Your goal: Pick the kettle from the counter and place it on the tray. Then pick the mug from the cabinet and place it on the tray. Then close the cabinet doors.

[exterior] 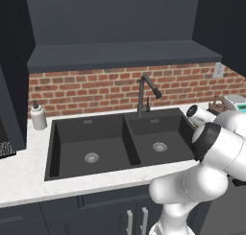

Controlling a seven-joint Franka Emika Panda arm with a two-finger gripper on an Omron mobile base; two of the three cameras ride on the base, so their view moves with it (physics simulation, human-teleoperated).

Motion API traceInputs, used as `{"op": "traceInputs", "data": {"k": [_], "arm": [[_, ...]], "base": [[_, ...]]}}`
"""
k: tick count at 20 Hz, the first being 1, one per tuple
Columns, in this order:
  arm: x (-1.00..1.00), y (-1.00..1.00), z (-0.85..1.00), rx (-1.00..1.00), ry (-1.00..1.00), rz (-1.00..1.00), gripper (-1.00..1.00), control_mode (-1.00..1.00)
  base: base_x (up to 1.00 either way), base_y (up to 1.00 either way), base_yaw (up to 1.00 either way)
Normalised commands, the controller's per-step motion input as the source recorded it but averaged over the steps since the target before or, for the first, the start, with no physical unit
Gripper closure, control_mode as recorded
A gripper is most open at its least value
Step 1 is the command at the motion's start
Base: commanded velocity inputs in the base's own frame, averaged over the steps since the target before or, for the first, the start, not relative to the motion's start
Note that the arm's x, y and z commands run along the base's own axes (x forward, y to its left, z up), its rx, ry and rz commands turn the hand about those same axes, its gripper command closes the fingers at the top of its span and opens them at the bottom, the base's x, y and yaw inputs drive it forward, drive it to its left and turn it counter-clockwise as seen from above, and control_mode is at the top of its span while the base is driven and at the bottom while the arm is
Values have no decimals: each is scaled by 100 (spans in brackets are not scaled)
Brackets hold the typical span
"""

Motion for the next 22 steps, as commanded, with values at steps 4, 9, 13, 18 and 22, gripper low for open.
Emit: {"op": "traceInputs", "data": {"k": [4,9,13,18,22], "arm": [[9,0,-27,0,0,0,100,-100],[11,-7,-28,0,-1,0,100,-100],[14,-14,-22,0,-3,0,100,-100],[18,-20,-12,2,-1,0,100,-100],[11,-14,-16,6,0,0,100,-100]], "base": [[0,0,0],[0,0,0],[0,0,0],[0,0,0],[0,0,0]]}}
